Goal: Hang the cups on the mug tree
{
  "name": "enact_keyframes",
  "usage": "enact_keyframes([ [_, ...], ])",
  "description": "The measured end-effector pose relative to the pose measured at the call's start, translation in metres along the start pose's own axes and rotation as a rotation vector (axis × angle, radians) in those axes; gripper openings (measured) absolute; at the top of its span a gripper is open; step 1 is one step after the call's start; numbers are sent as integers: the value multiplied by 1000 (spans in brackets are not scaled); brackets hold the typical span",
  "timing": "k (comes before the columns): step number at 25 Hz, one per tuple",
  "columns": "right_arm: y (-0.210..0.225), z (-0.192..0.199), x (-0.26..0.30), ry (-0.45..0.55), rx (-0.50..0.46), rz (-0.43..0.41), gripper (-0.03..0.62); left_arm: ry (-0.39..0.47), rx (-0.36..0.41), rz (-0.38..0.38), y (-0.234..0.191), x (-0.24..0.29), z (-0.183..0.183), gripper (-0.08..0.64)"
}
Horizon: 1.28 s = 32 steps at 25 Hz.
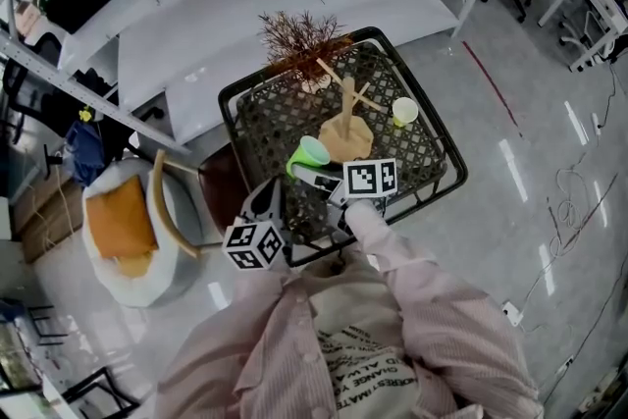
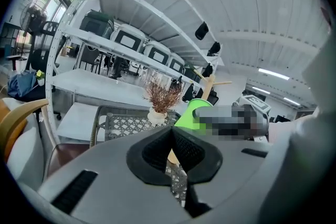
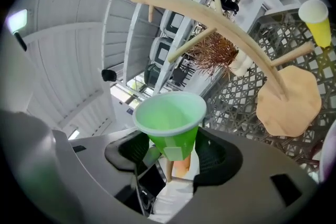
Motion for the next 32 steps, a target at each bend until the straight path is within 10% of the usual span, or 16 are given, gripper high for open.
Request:
enact_keyframes([
  [32,2,-60,-17,109,396,-236,268,14,55,37,16,46,-29,-2],
])
Point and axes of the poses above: the fingertips, and each gripper's own axes: x forward along the fingers, y to its right, z out of its underside, the point moved 2 cm from there along -x, backward along the fingers, and after that the axes turned 3 degrees about x, right-handed, at the moved point
